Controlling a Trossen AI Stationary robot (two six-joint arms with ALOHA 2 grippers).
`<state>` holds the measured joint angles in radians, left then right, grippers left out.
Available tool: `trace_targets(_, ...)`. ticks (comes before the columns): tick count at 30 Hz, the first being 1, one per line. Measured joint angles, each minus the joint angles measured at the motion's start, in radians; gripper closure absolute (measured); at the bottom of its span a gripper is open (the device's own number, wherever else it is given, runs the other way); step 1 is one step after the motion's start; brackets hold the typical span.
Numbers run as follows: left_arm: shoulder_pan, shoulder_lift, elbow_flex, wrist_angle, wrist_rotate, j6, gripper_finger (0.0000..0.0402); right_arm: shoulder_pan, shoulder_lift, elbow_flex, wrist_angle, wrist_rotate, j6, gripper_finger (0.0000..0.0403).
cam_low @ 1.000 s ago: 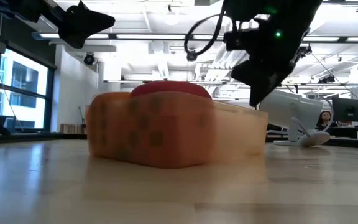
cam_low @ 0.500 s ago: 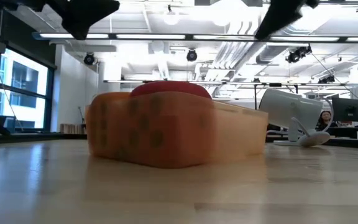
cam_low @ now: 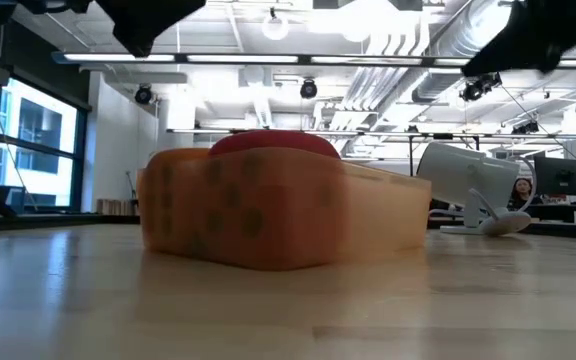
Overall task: Pick & Place Dice
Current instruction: Return to Home Position
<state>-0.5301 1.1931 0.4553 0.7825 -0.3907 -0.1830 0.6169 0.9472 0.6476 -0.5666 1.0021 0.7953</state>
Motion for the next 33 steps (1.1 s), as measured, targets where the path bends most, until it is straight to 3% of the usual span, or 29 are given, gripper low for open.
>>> trace_targets(2,0.000,0.000,0.000,0.025,0.000,0.033,0.0004,-0.028,-0.091,-0.149,0.281,-0.129,-0.188,0.0401)
trace_targets(6,0.008,0.000,0.000,0.067,0.000,0.111,0.0004,-0.123,-0.219,-0.407,0.888,-0.512,-0.546,0.0401)
trace_targets(9,0.025,0.000,0.000,0.078,0.000,0.126,0.0004,-0.209,-0.269,-0.537,1.081,-0.656,-0.639,0.0401)
trace_targets(13,0.040,0.000,0.000,0.079,-0.004,0.100,0.0004,-0.296,-0.321,-0.639,1.097,-0.677,-0.610,0.0401)
trace_targets(23,0.041,0.000,0.000,0.079,-0.003,0.078,0.0004,-0.355,-0.431,-0.639,0.999,-0.748,-0.653,0.0401)
trace_targets(31,0.041,0.000,0.000,0.077,-0.003,0.078,0.0004,-0.356,-0.675,-0.639,0.645,-0.679,-0.643,0.0401)
trace_targets(33,0.041,0.000,0.000,0.076,-0.003,0.078,0.0004,-0.358,-0.755,-0.636,0.626,-0.674,-0.648,0.0401)
